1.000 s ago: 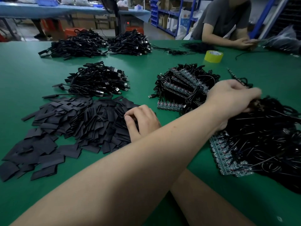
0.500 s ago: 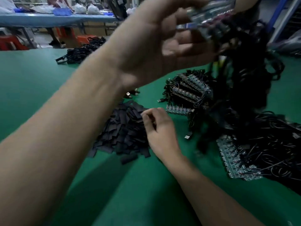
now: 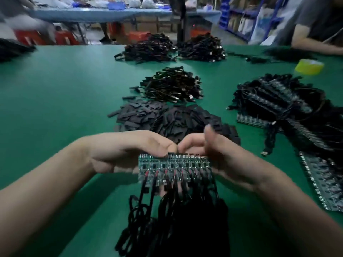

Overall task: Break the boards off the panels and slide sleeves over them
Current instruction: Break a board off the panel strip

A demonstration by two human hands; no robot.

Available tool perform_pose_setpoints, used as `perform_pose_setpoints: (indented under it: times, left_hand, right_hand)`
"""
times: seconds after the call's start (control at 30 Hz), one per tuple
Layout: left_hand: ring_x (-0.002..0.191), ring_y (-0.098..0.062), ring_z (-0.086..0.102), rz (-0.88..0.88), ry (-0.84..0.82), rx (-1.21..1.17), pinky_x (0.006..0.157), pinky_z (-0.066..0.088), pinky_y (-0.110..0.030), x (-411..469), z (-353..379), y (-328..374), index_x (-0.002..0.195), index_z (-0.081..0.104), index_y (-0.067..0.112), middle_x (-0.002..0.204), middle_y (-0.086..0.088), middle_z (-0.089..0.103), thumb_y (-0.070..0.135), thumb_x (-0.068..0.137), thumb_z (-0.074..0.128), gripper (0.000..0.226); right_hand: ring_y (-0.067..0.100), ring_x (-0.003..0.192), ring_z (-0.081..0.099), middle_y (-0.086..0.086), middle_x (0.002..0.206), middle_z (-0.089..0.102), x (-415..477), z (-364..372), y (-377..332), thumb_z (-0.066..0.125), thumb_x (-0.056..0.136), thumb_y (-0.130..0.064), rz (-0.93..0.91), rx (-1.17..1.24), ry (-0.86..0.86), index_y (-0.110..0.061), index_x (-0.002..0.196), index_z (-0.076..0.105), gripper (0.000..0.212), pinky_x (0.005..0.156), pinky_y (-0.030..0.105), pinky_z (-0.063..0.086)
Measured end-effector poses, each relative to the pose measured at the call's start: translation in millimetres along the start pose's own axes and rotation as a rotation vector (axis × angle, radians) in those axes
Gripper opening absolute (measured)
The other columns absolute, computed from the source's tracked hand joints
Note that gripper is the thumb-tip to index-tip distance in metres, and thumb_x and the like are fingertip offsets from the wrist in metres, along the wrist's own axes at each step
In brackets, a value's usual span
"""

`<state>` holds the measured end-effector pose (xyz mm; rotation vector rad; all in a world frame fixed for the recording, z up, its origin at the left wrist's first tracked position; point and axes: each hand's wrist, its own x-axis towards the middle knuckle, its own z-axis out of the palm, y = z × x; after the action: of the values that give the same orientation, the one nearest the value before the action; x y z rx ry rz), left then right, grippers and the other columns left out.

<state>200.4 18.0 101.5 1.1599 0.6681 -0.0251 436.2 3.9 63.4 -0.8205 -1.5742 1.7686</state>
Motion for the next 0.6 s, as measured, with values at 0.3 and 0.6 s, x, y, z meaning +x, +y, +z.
perform_pose_setpoints:
  times: [0.3, 0.6]
  left_hand:
    - [0.045, -0.014, 0.047, 0.326, 0.439, 0.058, 0.044, 0.027, -0.025, 15.2, -30.7, -47.5, 0.089, 0.062, -0.003, 0.063, -0.012, 0.050, 0.051, 0.081, 0.078, 0.057]
    - [0.048, -0.004, 0.060, 0.539, 0.633, 0.208, 0.051, 0.045, -0.011, 25.5, -21.4, -51.2, 0.069, 0.077, 0.018, 0.057, -0.001, 0.069, 0.028, 0.070, 0.080, 0.011]
  right_hand:
    - [0.007, 0.059, 0.066, 0.000, 0.068, 0.073, 1.4, -4.6, 11.7, 0.079, 0.077, -0.038, 0.054, -0.408, 0.216, -0.021, 0.074, 0.074, 0.018, 0.066, 0.011, 0.047]
    - [-0.003, 0.067, 0.061, -0.020, 0.077, 0.069, 18.4, 15.3, -11.0, 0.066, 0.083, -0.056, 0.035, -1.002, 0.253, -0.035, 0.081, 0.073, 0.023, 0.062, 0.012, 0.044]
